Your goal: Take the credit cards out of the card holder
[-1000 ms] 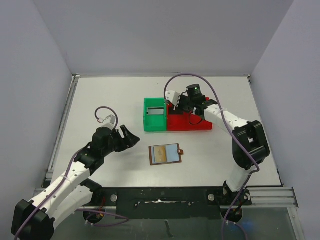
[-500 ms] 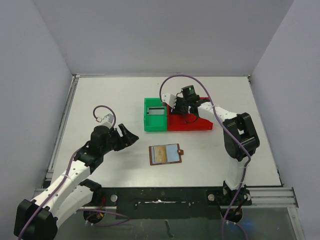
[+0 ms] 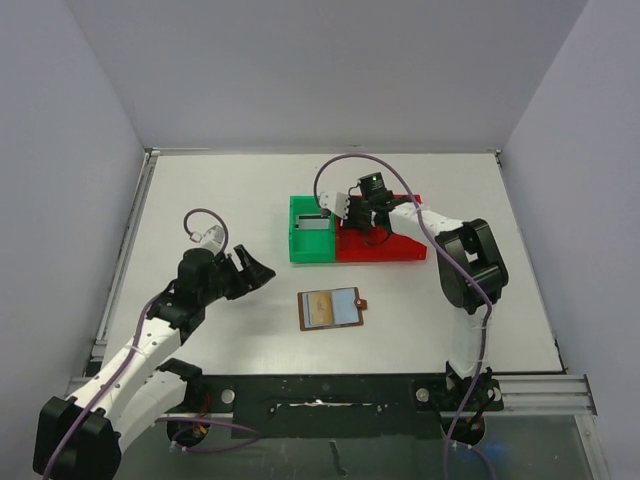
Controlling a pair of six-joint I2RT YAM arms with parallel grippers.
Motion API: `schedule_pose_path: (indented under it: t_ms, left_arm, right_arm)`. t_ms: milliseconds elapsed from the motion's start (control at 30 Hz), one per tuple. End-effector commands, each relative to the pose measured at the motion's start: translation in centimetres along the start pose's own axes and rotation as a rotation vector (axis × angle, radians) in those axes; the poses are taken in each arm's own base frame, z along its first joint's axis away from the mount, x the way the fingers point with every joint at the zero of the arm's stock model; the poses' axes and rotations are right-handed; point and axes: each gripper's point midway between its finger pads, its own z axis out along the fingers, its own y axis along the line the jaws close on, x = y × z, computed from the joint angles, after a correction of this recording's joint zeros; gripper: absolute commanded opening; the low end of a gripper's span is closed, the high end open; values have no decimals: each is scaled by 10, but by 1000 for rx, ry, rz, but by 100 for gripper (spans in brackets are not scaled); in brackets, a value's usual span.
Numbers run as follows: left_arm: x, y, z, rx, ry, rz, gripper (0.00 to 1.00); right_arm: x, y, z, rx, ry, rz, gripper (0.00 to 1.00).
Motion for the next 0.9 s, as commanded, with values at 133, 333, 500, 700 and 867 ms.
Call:
schedule_pose_path:
  t_ms: [133, 333, 500, 700, 867]
  left_arm:
    - [-15, -15, -2, 66, -38, 20, 71]
    - [-15, -13, -3, 65, -39, 14, 71]
    - [-13, -17, -4, 85, -13, 35, 71]
    - [-8, -15, -4, 89, 8, 38, 71]
    - [-7, -20, -5, 106, 22, 38, 71]
  right_arm:
    - [-7, -16, 6, 25, 1, -41, 11]
    - [-9, -11, 2, -5, -13, -36, 27]
    - [-13, -15, -1, -16, -33, -7, 31]
    - [-14, -20, -4, -7, -33, -5, 34]
    - [-31, -37, -20, 44, -84, 43, 34]
